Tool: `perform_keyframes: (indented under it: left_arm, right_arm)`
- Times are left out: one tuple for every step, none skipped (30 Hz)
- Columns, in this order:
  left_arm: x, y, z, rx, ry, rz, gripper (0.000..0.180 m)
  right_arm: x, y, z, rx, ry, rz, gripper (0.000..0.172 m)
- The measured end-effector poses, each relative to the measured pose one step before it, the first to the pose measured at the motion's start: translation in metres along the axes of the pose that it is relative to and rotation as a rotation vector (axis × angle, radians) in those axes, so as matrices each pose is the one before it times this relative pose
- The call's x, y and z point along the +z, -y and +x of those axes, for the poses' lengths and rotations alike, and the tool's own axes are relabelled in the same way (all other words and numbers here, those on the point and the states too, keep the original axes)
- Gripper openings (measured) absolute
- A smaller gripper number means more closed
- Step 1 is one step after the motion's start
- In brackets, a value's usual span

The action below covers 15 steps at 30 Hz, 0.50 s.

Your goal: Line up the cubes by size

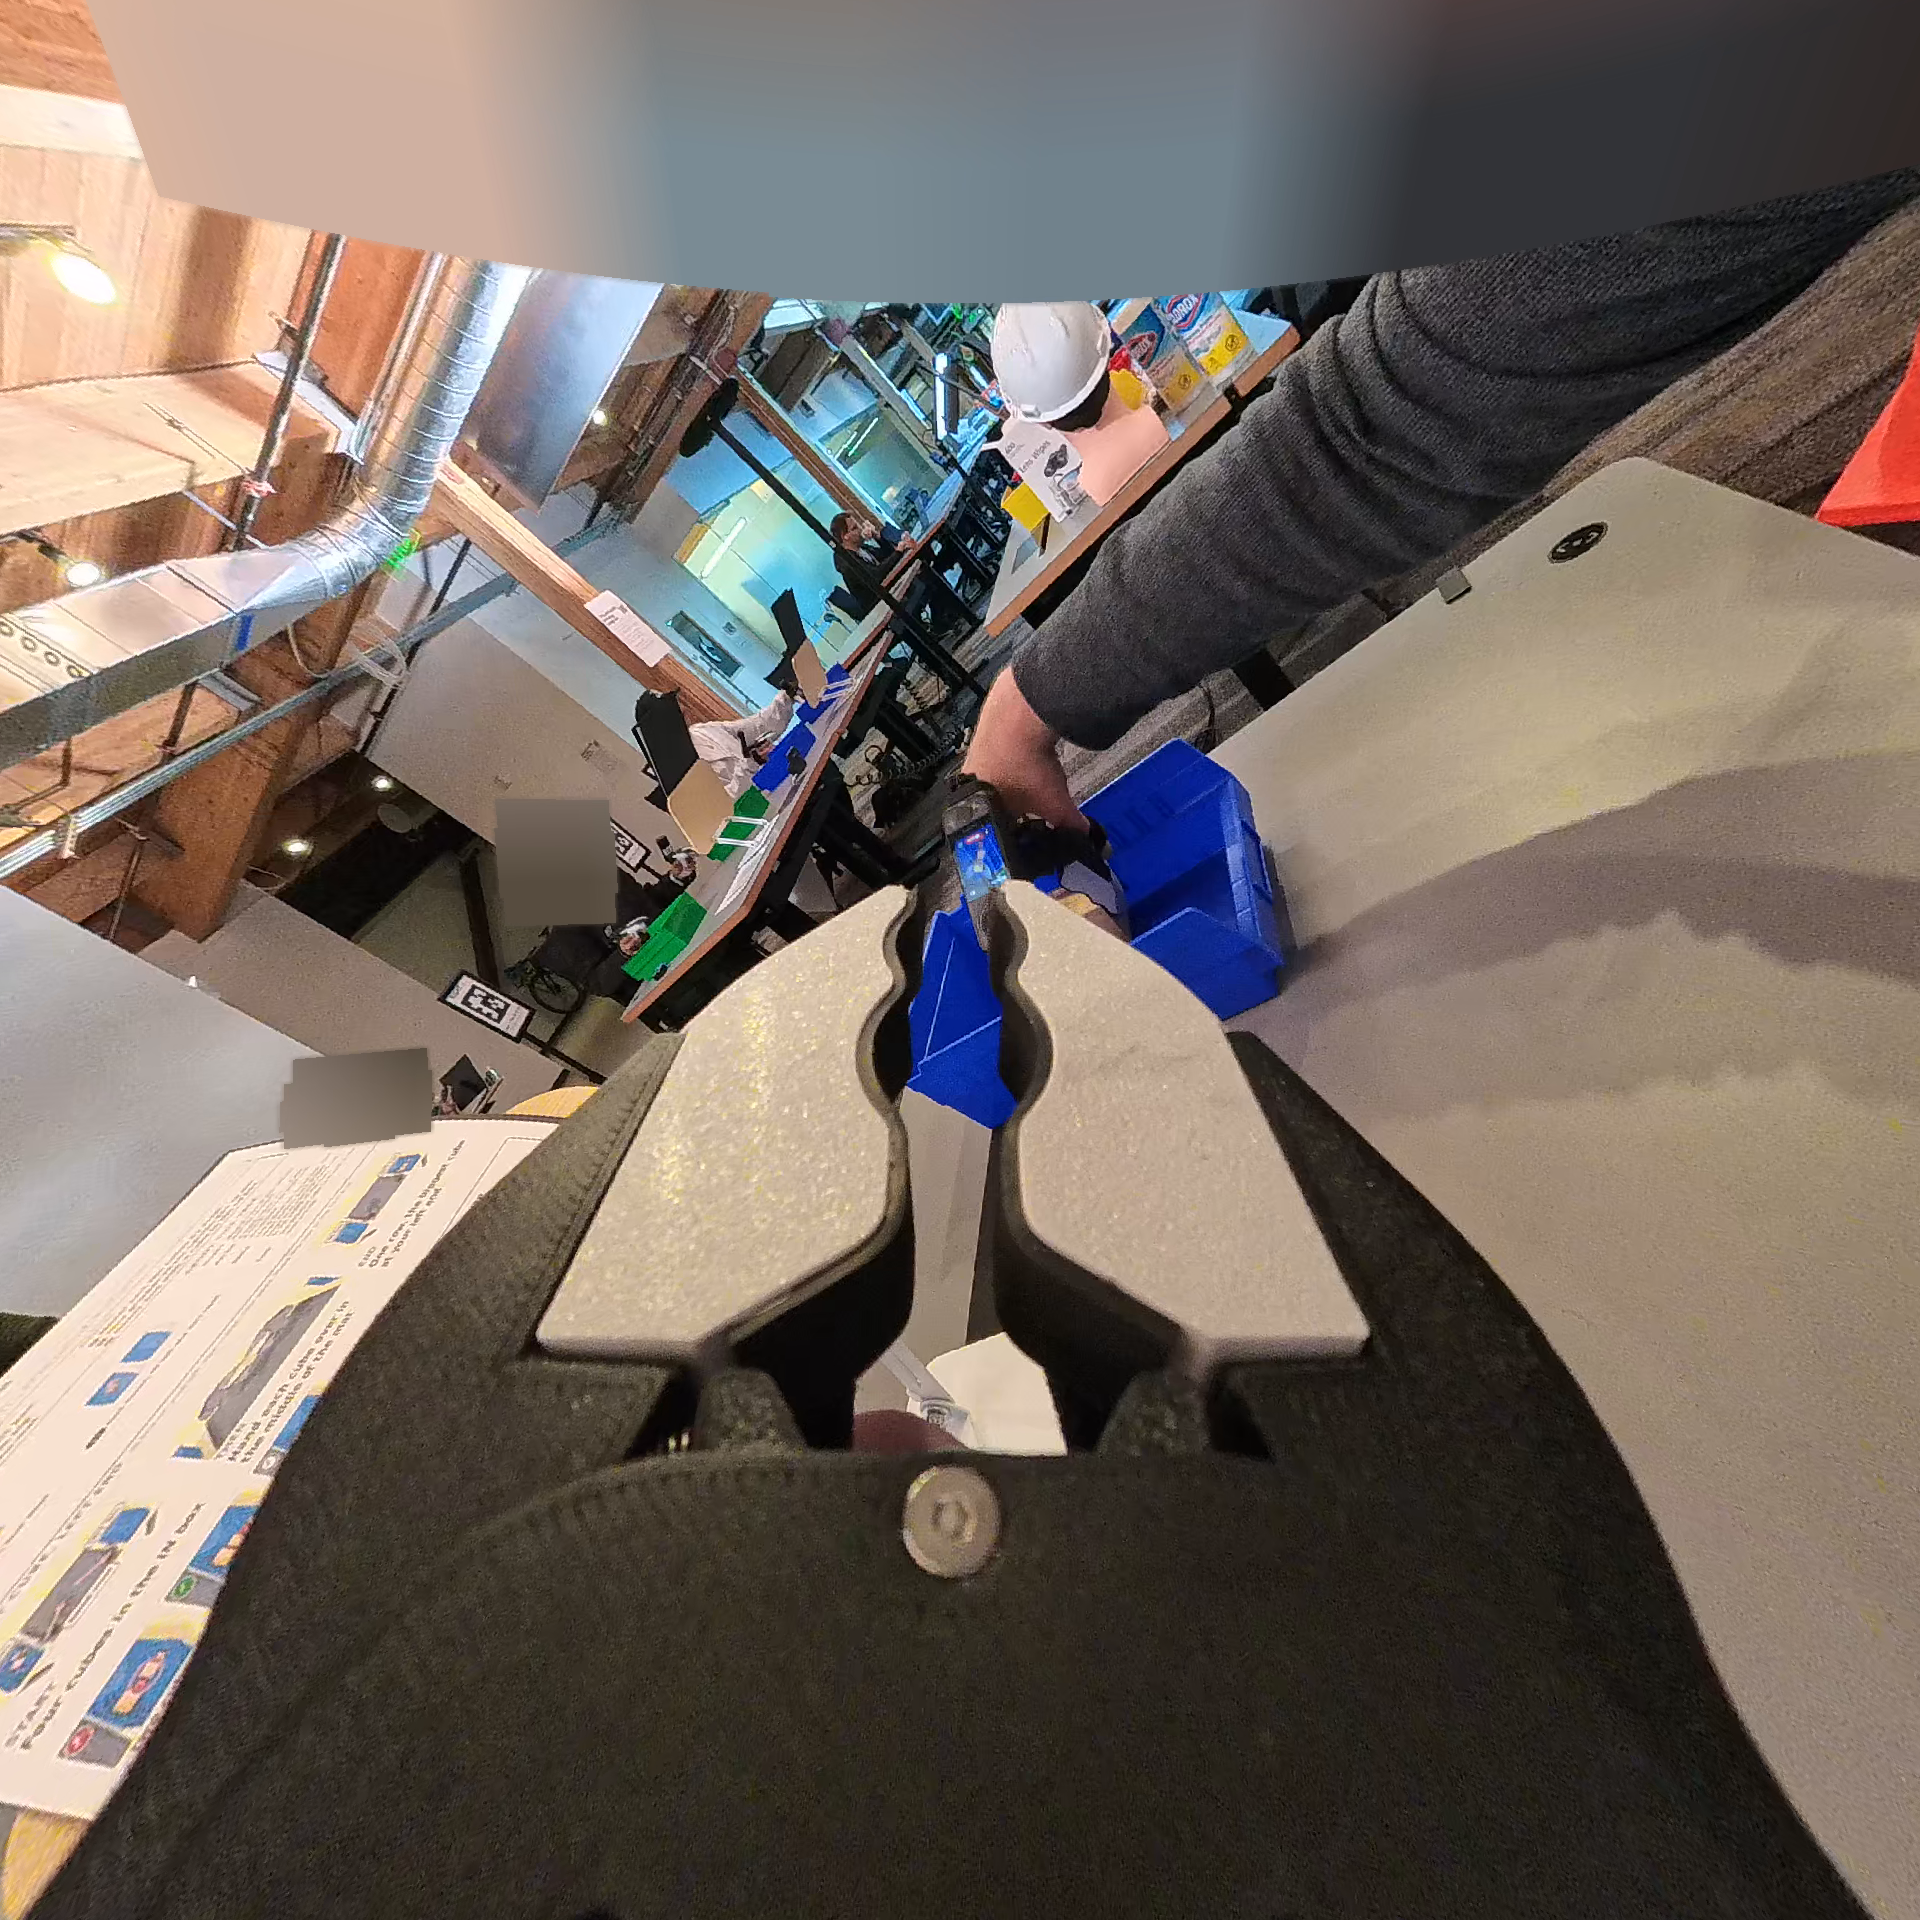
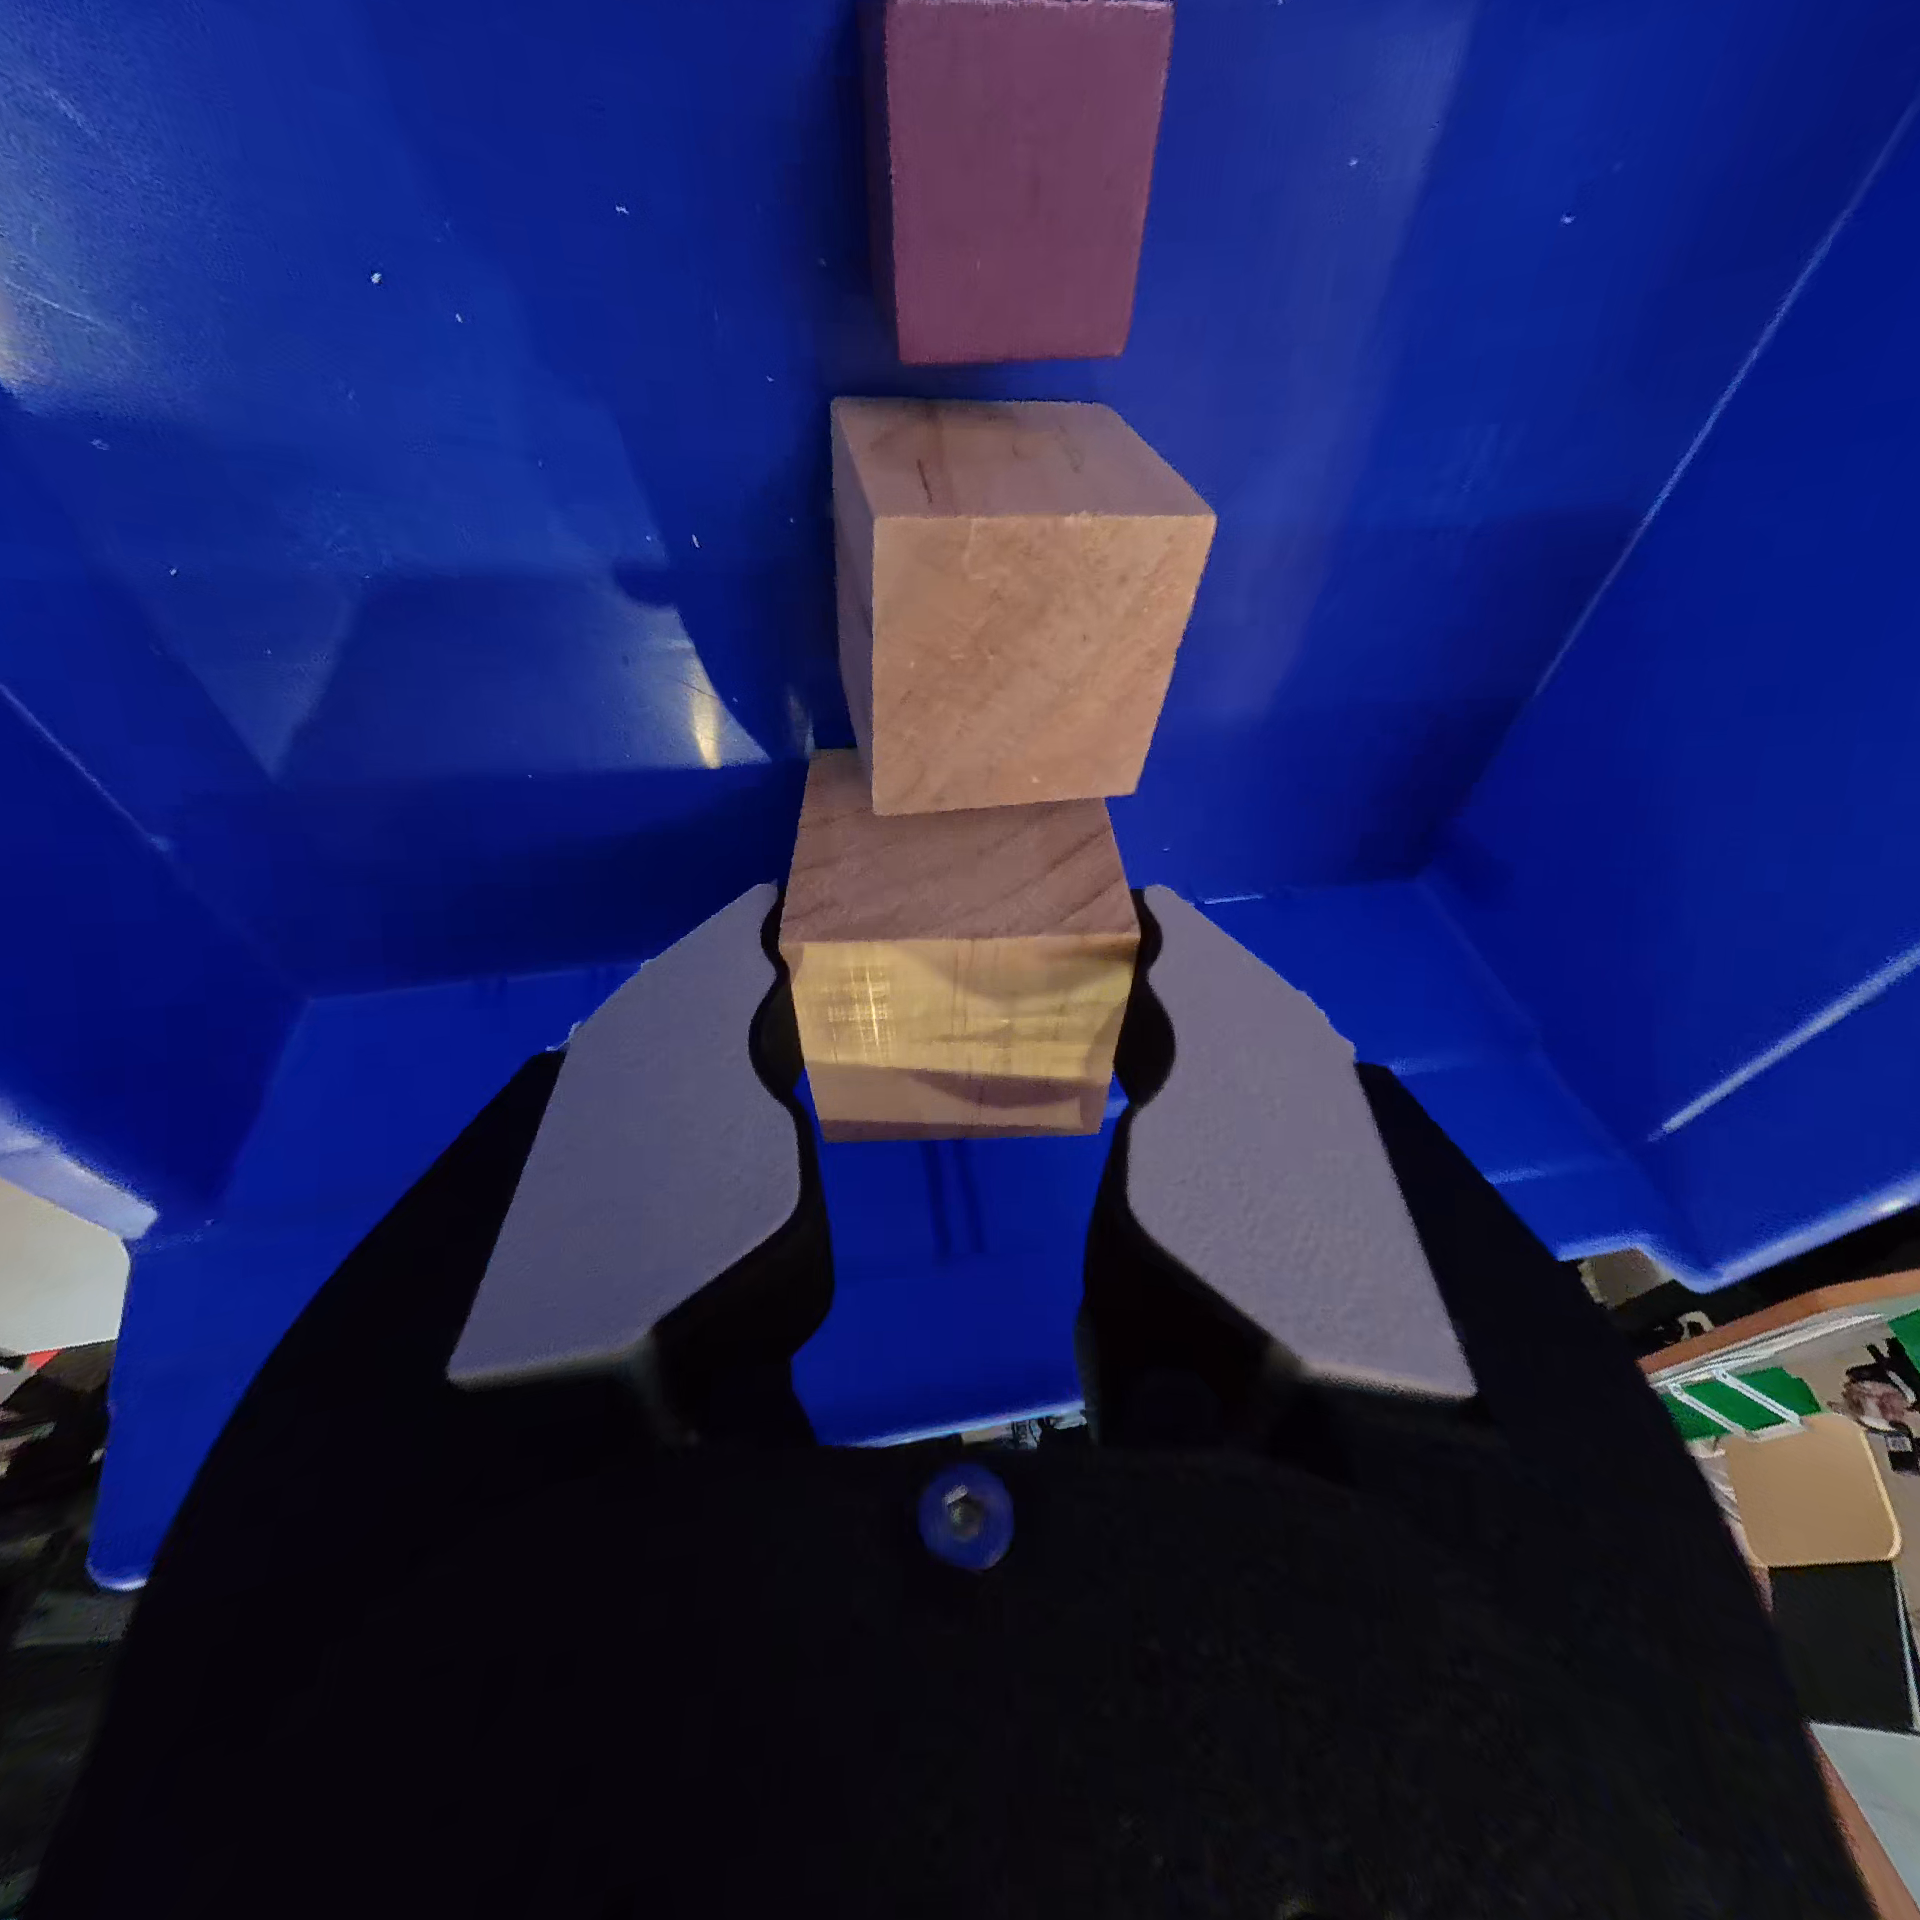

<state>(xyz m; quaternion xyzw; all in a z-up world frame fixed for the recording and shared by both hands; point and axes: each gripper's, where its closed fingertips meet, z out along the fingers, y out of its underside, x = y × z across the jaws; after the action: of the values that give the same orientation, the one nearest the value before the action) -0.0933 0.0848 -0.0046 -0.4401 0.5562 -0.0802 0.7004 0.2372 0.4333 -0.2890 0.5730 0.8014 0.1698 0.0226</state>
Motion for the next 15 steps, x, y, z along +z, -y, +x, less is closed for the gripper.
perform_keyframes:
  left_arm:
    - [0.00009,0.00002,0.00009,-0.0004,-0.001,0.0006,0.011]
    - [0.00005,-0.00009,0.00012,0.0002,-0.0002,-0.0005,0.011]
    - [0.00005,-0.0001,0.00013,0.0002,-0.0003,-0.0005,0.011]
    - [-0.00006,0.00001,0.00004,0.0,-0.0006,0.0004,0.011]
    - [-0.00001,0.00014,0.00013,-0.0001,-0.0005,0.0006,0.011]
    - [0.0001,0.00007,0.00014,0.0,-0.0008,0.0003,0.011]
    - [0.00003,0.0001,0.00019,0.0003,-0.0009,0.0,0.011]
    - [0.00017,0.0,0.00025,0.0003,-0.0009,0.0,0.011]
    - [0.00024,0.00001,0.00036,0.0,-0.0014,-0.0003,0.011]
    - [0.00024,0.00002,0.00032,0.0003,-0.0012,-0.0002,0.011]
    - [0.00022,-0.00003,0.00035,0.0004,-0.0015,-0.0005,0.011]
    - [0.0002,-0.00005,0.00026,0.0007,-0.001,-0.0007,0.011]
    - [0.00017,-0.00011,0.00031,0.0006,-0.0013,-0.0012,0.011]
    - [0.00014,-0.00002,0.00045,0.0004,-0.0019,-0.0009,0.011]
    - [0.0,0.0002,0.0002,0.0008,-0.0007,0.0003,0.011]
  right_arm:
    - [0.00145,0.00006,-0.00037,-0.0032,0.0048,-0.0086,0.059]
    - [0.0015,-0.00064,0.00004,-0.0041,0.0012,-0.0128,0.059]
    - [0.00051,-0.00149,0.00003,-0.0019,0.0025,-0.0131,0.059]
    - [-0.00021,0.00014,0.00022,0.0014,0.0016,-0.0003,0.059]
    - [0.00006,0.00024,0.00063,0.0015,-0.0019,-0.0003,0.059]
    - [0.00035,-0.00033,0.00001,-0.0009,0.0011,-0.0037,0.059]
    - [0.00008,-0.0006,-0.00067,0.0019,0.0061,-0.0069,0.059]
    - [0.00023,-0.00051,-0.0007,-0.0002,0.0049,-0.0067,0.059]
    - [0.00026,-0.00072,0.00001,-0.0008,0.0011,-0.0082,0.059]
    - [0.00028,-0.00034,0.00009,-0.0014,0.0005,-0.006,0.059]
    - [0.0,0.00003,0.00025,-0.0016,-0.0005,-0.0026,0.059]
    - [0.00009,-0.00014,0.00057,-0.0021,-0.0024,-0.0034,0.059]
    - [0.00009,-0.00022,0.00013,-0.0002,0.0005,-0.0028,0.059]
    - [-0.00001,-0.00022,0.00021,0.002,0.0014,-0.0032,0.059]
    - [0.00014,-0.00014,0.00066,-0.0003,-0.0018,-0.0024,0.059]
